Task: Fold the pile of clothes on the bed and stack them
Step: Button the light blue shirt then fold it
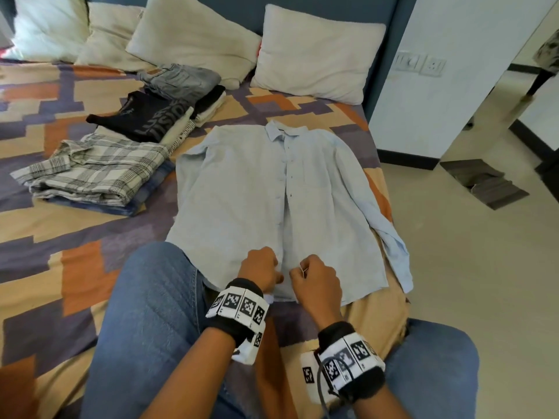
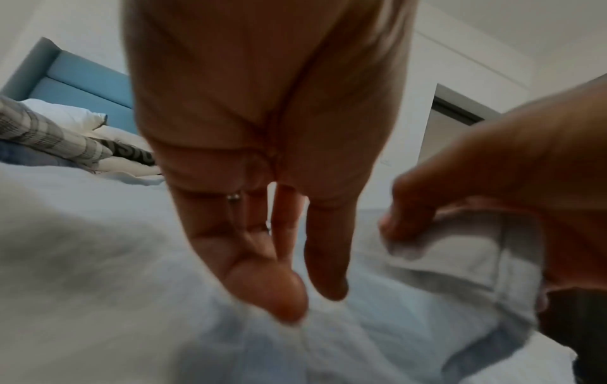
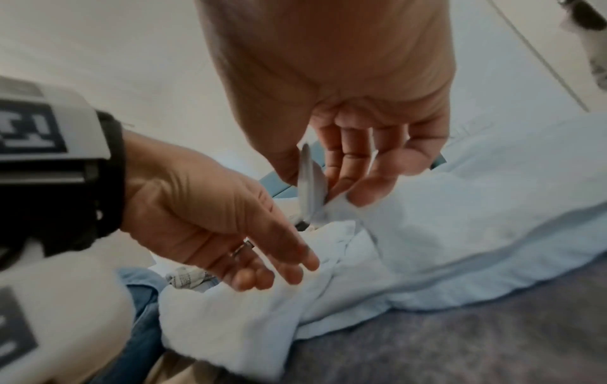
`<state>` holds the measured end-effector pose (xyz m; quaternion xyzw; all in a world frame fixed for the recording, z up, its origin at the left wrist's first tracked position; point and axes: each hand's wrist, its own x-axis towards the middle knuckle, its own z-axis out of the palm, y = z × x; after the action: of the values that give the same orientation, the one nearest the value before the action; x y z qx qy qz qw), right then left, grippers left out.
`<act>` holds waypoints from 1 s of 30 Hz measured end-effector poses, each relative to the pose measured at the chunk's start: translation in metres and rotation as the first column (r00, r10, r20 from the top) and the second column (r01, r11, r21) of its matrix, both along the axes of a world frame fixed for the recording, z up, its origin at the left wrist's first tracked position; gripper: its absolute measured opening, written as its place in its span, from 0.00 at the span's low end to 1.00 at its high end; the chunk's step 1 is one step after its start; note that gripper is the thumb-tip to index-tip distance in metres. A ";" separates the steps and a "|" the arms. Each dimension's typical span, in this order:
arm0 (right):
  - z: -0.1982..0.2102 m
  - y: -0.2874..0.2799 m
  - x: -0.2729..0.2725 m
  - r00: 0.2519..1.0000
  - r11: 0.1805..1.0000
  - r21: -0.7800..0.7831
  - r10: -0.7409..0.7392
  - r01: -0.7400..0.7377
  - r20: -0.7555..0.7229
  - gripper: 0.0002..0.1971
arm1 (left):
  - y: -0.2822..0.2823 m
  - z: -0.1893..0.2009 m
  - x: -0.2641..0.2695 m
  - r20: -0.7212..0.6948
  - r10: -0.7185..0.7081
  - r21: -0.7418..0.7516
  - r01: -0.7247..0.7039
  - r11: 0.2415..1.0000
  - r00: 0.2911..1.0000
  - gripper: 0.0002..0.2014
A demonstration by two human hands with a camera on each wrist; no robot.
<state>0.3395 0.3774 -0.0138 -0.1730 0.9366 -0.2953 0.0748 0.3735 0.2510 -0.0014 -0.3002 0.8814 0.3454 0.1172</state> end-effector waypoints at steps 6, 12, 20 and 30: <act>0.000 0.019 -0.015 0.842 0.893 -0.057 0.441 -0.447 0.311 0.06 | -0.022 0.003 0.004 -0.073 0.211 0.300 -0.180 0.937 0.975 0.09; 0.000 0.055 -0.093 0.977 0.929 -0.306 -0.210 0.210 0.033 0.08 | -0.110 0.028 -0.013 -0.212 0.475 0.091 -0.466 0.880 0.854 0.15; -0.033 0.077 -0.146 0.906 0.919 0.144 -0.388 0.367 0.169 0.29 | -0.179 0.011 -0.005 0.075 0.373 -0.130 -0.362 0.923 0.925 0.22; -0.010 0.097 -0.144 0.745 0.581 -0.493 -0.346 0.648 0.571 0.18 | -0.186 0.034 0.007 0.056 0.544 0.182 -0.544 0.819 0.837 0.40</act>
<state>0.1959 0.4740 -0.0234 0.1560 0.7376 -0.6465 0.1164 0.3804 0.0647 0.0323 -0.5267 0.7219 0.4468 0.0427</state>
